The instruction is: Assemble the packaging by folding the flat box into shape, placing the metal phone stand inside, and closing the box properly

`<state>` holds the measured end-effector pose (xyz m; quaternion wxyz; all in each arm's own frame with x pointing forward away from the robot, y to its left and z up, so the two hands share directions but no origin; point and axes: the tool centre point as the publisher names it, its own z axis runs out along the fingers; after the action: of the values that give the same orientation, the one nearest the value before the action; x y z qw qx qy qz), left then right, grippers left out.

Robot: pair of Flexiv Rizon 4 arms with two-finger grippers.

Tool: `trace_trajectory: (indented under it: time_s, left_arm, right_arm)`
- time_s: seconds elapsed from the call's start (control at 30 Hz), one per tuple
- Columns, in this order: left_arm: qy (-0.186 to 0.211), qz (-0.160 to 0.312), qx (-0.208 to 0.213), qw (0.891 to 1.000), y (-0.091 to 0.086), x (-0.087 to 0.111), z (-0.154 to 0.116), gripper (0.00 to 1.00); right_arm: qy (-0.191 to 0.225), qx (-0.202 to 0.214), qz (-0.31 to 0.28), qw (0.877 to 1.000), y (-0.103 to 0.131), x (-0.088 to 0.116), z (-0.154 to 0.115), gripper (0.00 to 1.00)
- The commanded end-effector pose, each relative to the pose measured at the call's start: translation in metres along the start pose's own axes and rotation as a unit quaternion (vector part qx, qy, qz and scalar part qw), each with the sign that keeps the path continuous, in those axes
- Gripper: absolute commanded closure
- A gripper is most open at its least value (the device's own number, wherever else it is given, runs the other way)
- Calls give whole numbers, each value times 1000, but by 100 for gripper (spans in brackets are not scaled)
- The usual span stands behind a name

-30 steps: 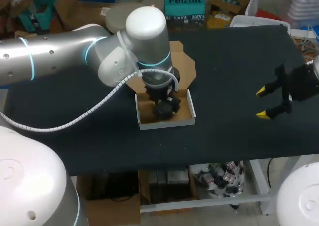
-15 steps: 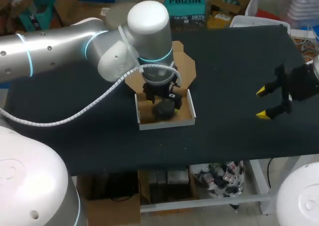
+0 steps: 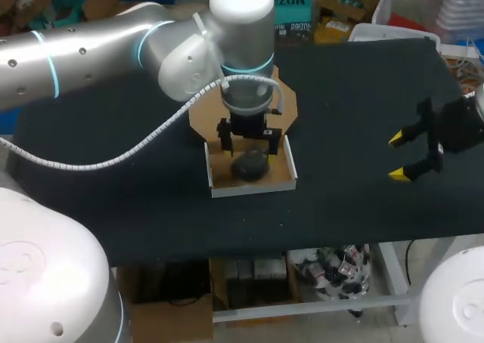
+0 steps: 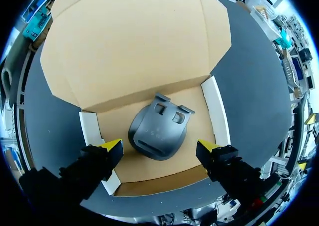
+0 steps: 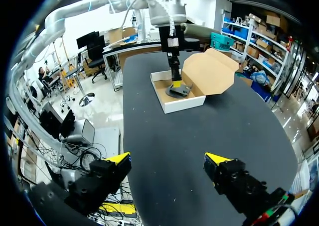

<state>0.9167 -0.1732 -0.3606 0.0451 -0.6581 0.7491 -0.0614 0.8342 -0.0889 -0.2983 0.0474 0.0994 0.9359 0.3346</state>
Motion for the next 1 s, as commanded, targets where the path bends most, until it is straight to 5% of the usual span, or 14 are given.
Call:
trace_trajectory:
  time_s: [0.03,0.3,0.43,0.6,1.0]
  left_arm:
    - [-11,-1,-2,1000,-2,3,0,0]
    - [-11,-1,-2,1000,-2,3,0,0]
    - [18,-43,-5,999,-8,-8,-1,0]
    - [6,-78,-9,997,-7,-13,5,0]
    - [8,-90,-31,995,11,-8,20,0]
  right_arm:
    - [2,-1,0,1000,0,-1,-1,0]
    - [2,-1,0,1000,0,-1,-1,0]
    - [2,-1,0,1000,0,-1,-1,0]
    - [2,-1,0,1000,0,-1,-1,0]
    - [2,-1,0,1000,0,-1,-1,0]
